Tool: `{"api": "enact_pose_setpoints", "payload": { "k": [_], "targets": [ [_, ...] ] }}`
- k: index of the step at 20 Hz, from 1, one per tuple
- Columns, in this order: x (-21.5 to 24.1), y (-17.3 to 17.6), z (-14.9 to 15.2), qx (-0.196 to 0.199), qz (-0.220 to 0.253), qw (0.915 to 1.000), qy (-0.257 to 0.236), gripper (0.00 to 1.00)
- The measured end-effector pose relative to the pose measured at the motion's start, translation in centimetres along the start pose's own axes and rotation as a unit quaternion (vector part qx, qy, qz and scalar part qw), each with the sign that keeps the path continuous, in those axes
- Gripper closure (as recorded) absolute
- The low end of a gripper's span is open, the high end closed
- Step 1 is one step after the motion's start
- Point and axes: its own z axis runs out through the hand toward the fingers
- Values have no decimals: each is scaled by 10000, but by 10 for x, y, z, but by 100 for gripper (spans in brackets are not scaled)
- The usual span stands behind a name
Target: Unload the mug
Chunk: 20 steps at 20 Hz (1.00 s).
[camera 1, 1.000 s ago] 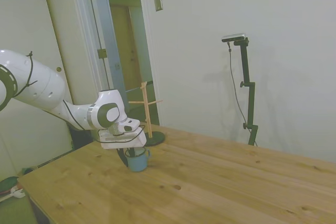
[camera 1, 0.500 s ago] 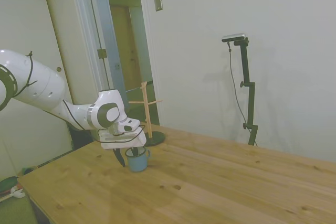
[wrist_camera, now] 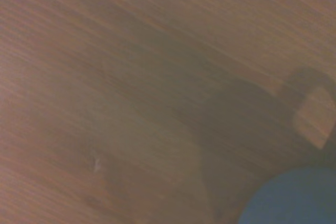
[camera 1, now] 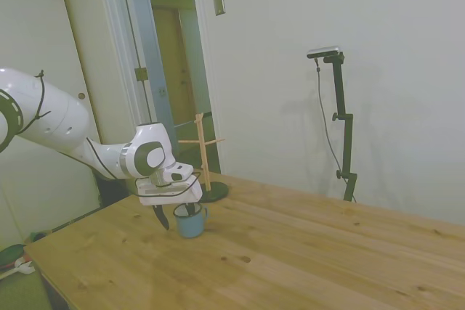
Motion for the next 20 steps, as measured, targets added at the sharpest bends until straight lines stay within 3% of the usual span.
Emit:
{"api": "enact_pose_setpoints", "payload": {
  "k": [9,20],
  "targets": [
    [-37,-2,-41,306,-235,9983,441,0],
    [-89,43,-104,911,17,9891,1157,0]
  ]
}}
